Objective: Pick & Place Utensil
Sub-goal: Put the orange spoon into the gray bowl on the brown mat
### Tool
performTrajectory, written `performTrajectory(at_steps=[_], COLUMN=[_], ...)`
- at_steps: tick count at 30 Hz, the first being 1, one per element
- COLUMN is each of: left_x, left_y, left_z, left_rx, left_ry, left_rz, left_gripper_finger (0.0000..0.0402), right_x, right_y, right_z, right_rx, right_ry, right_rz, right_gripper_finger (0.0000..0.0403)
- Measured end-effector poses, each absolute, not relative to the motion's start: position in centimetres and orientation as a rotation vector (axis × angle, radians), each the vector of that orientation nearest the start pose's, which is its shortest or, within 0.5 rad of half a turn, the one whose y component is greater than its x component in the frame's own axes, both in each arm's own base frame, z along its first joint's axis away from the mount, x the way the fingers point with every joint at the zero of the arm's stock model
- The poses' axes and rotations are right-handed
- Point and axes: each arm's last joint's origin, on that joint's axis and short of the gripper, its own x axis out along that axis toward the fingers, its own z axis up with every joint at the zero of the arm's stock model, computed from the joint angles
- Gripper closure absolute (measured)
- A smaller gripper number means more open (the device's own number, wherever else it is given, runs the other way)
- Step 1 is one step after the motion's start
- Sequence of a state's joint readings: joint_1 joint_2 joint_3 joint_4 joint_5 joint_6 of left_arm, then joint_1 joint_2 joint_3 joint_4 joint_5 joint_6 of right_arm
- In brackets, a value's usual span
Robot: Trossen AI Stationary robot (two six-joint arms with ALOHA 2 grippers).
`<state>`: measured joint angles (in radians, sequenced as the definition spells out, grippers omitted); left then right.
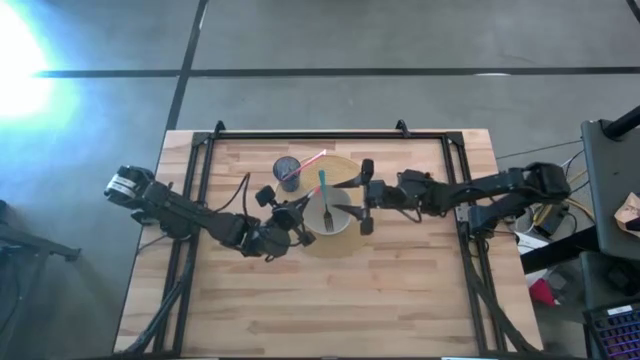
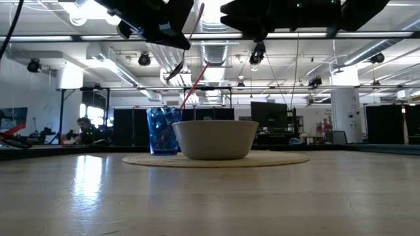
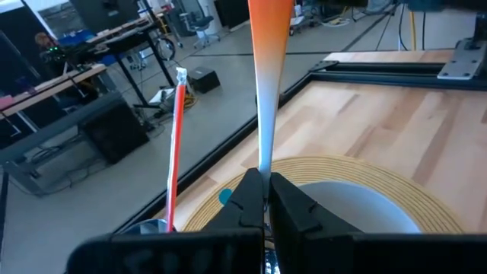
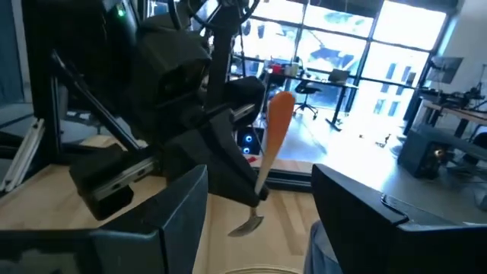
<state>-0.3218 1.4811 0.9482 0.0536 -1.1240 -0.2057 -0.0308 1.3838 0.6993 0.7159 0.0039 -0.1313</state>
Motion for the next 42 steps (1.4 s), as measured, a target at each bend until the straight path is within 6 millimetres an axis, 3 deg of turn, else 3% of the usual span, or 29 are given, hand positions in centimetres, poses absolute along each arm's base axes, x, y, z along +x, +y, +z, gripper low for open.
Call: performTrajectory(at_steps=[9, 14, 42], left_x=[30.1, 30.1, 30.2], left_y=[-7.3, -7.3, -7.1], left_z=[25.7, 25.7, 25.6], left_rx=[0.135, 0.14, 0.145], left_ry=[0.286, 0.289, 0.292], left_rz=[0.817, 0.816, 0.822], left_gripper_finger=[0.0399, 0.0399, 0.0399], right_x=[32.6, 33.7, 34.3], right_y=[-1.0, -1.3, -1.5], right_z=[24.9, 24.9, 26.4], right_rx=[-0.132, -0.108, 0.104], right_ry=[-0.007, 0.001, -0.106], right_rz=[-0.038, -0.124, -0.16], right_gripper_finger=[0.0172, 0.0179, 0.0197])
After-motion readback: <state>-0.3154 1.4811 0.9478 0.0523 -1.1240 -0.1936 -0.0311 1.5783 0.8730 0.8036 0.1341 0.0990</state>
